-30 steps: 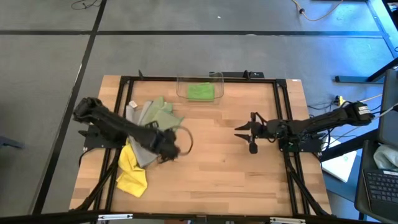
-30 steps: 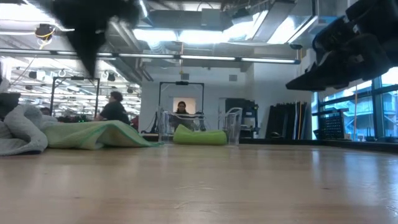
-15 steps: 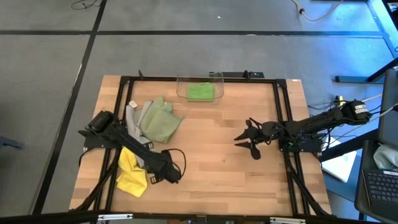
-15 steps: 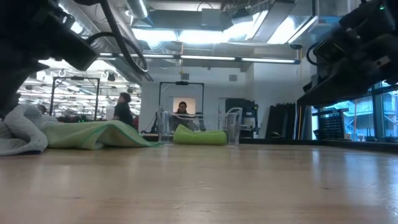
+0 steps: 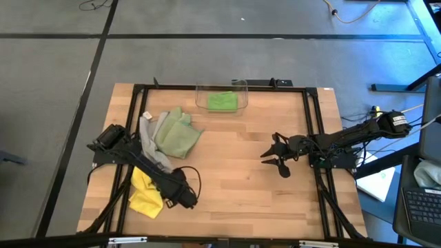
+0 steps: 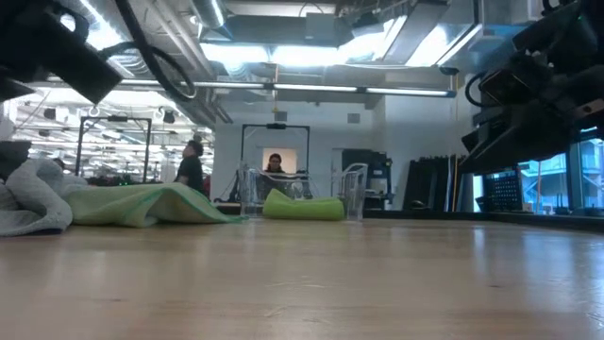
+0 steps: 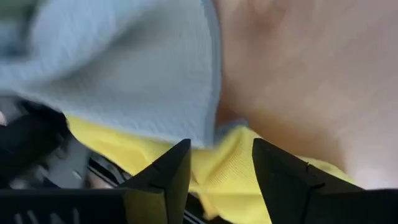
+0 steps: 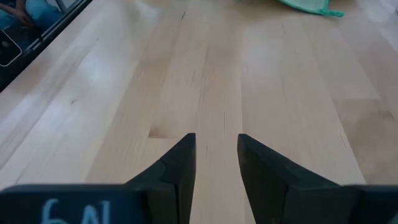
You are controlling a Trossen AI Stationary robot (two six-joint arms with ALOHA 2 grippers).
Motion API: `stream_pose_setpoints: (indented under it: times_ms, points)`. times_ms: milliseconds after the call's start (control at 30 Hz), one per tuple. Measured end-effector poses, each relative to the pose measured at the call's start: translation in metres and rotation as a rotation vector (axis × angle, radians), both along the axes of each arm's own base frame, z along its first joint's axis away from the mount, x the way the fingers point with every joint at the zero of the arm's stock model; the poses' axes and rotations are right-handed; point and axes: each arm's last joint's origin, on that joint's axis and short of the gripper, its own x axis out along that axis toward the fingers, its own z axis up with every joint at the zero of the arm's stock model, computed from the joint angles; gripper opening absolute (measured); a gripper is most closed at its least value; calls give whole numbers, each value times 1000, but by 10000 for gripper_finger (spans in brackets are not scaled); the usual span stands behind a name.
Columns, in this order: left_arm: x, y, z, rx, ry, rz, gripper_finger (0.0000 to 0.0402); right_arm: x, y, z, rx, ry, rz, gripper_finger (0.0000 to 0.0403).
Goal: Fold microfiber towels
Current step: Fold the yellow microfiber cloth
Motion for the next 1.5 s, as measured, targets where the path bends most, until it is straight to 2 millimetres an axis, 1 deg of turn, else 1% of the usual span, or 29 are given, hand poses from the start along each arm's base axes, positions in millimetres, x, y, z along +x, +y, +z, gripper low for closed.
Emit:
stream_pose_setpoints:
  times_ms: [133,367,567,700,900,1133,1267,1400,1500]
  points:
    - [-2,-9,-1,-57,19,126,165,0,0,-1,-1,6,0,122]
    - [-4,-15,-1,-21,-5,247,165,0,0,-1,-7,5,3,122]
    - [4,-22,-6,-66,-85,304,165,0,0,-1,-28,1,15,122]
    - [4,-24,-12,-16,-67,363,165,0,0,-1,-29,1,15,122]
    - [-2,-27,-25,81,5,393,165,0,0,-1,-27,5,14,122]
    - [4,-36,-41,59,-33,453,165,0,0,-1,-42,3,21,122]
    - [4,-36,-40,61,-26,467,165,0,0,-1,-47,2,24,122]
    - [-8,-35,-36,124,69,450,165,0,0,-1,-47,2,24,122]
    - [-14,-37,-34,133,131,452,165,0,0,-1,-46,2,23,122]
